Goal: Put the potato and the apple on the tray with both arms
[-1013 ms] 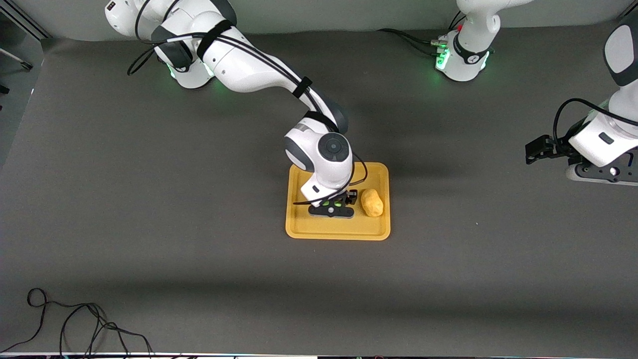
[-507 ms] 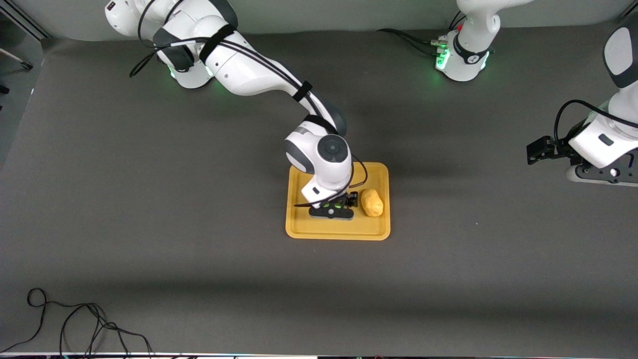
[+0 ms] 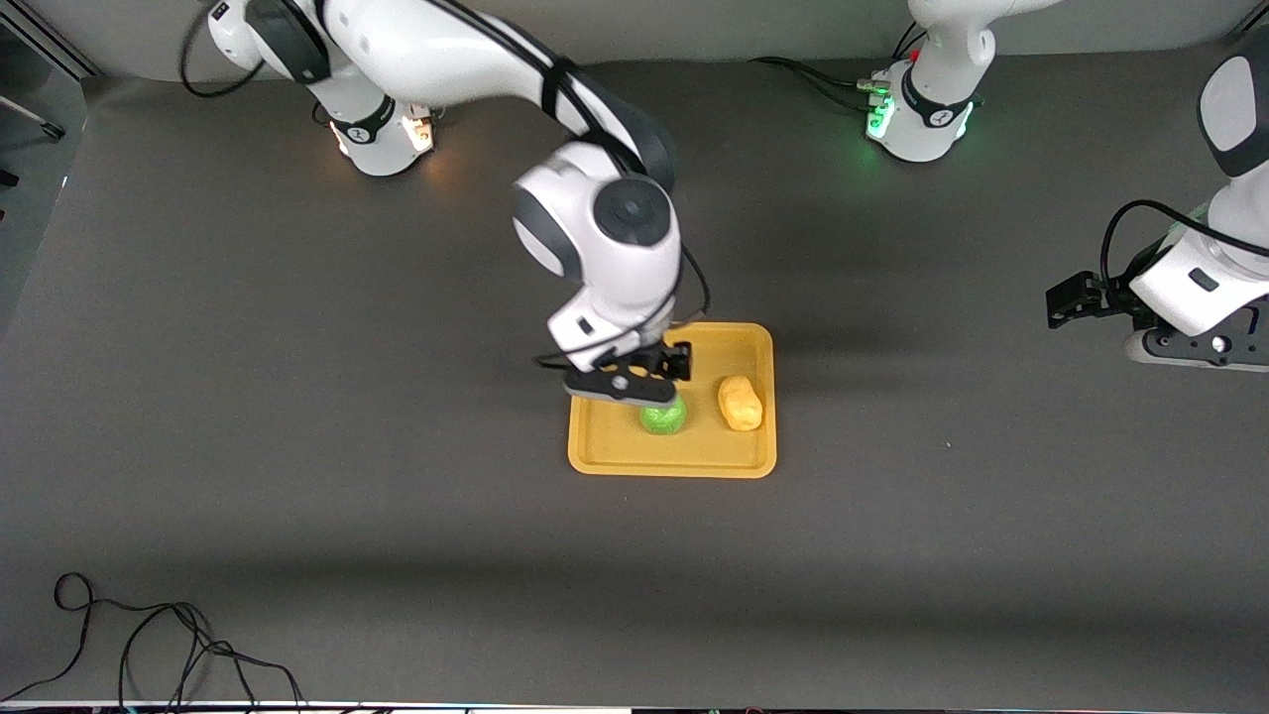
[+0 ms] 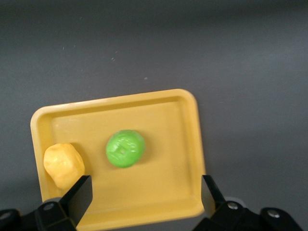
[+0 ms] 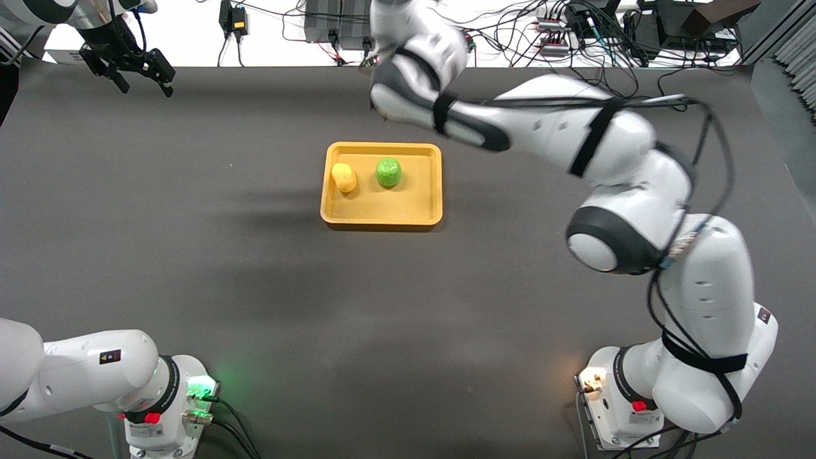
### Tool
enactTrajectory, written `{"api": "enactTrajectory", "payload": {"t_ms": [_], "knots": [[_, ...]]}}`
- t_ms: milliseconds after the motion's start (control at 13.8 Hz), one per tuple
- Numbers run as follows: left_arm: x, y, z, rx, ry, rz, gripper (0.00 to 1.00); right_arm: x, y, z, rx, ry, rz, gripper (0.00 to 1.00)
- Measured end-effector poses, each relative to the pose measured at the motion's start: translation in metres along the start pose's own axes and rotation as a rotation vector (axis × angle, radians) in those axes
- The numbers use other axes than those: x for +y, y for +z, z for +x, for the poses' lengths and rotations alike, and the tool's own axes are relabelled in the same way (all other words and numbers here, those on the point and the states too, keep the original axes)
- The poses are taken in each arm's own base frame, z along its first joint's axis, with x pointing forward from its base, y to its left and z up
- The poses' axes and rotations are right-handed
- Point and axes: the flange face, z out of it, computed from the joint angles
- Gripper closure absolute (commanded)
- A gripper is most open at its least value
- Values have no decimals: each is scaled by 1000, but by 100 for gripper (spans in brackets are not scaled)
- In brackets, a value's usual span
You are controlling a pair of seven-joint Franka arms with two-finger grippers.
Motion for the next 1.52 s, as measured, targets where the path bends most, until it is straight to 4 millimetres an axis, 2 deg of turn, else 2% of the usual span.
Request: {"api": "enactTrajectory", "payload": {"t_ms": [145, 362, 507, 651, 868, 1013, 1230, 1520], "knots": [[0, 0, 0, 0, 0, 0, 1, 45, -53, 17, -21, -30, -20, 0], [0, 2, 1, -1, 0, -1, 1, 129, -104, 49, -86, -93, -59, 0], [0, 3, 2, 0, 0, -2, 1, 189, -126, 68, -108, -128, -50, 0], [1, 5, 3, -1, 1, -3, 1, 257, -140, 82, -142, -134, -11, 0], [1, 5, 3, -2, 2, -3, 1, 367, -147, 96, -168, -146, 26, 0], [1, 5, 3, -3, 1, -3, 1, 421, -144, 102, -179, -150, 46, 0], [1, 6, 3, -6, 1, -4, 1, 471, -134, 114, -182, -173, 59, 0], [2, 9, 4, -12, 3, -5, 1, 506, -121, 118, -173, -185, 64, 0]]}}
